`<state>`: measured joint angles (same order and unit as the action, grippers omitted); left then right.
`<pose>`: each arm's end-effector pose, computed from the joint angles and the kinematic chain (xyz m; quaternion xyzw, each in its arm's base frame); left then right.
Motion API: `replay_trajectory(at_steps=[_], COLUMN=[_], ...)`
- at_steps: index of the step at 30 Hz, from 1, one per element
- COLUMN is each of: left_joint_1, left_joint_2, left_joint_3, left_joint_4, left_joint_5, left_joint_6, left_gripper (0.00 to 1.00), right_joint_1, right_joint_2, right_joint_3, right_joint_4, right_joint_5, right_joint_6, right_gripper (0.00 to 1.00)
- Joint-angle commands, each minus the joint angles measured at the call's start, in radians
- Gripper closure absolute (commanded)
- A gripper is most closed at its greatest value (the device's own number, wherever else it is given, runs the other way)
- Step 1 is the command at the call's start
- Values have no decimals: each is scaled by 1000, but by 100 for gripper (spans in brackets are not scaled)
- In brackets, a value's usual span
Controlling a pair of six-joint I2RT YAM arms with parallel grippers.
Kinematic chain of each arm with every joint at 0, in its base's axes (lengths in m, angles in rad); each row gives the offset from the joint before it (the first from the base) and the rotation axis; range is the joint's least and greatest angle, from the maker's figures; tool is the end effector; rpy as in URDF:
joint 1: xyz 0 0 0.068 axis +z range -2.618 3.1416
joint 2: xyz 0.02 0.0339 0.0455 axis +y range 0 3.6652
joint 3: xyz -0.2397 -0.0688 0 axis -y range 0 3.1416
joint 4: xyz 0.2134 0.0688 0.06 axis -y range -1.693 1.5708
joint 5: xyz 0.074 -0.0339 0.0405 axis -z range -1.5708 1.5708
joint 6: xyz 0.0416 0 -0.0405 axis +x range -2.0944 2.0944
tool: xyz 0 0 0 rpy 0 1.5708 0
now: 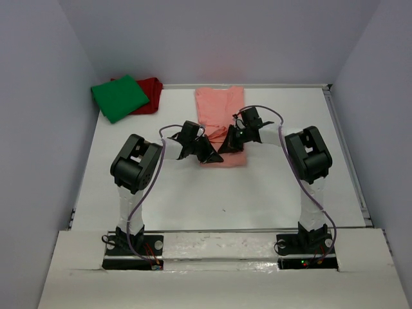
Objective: Fold and stack the t-shirts
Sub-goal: Fold the folded rectangular tshirt in 1/3 of the way
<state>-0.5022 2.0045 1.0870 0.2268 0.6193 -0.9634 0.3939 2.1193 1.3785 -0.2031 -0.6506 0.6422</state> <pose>0.3225 -0.2047 0.1293 -0.0706 0.8686 -0.4763 0.1171 0.3650 0.1790 0.1316 0.0138 0.9067 0.4088 0.1033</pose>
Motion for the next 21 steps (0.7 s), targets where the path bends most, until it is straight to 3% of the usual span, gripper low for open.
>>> replay_trajectory(at_steps=[1,8,13,17,21], left_joint_1=[5,5,7,5,5], left_joint_2=[-39,-33,-33,-36,-52], left_joint_3=[-18,-9,-9,-16,-24], left_joint_4=[-66,-80,-90,-101,-116], left_joint_5=[-18,-16,-15,-15,-20], left_joint_6=[25,34,40,45,54], left_gripper=[100,100,100,100,100], right_joint_1=[11,11,11,11,11], right_joint_2=[-1,11,59,155,298], right_joint_3=[31,42,135,336,687], right_joint_4=[36,57,53,10,-102], right_joint_5=[109,167,233,302,370], right_joint_6=[-62,-105,-136,-160,-202], right_gripper=[100,100,100,100,100])
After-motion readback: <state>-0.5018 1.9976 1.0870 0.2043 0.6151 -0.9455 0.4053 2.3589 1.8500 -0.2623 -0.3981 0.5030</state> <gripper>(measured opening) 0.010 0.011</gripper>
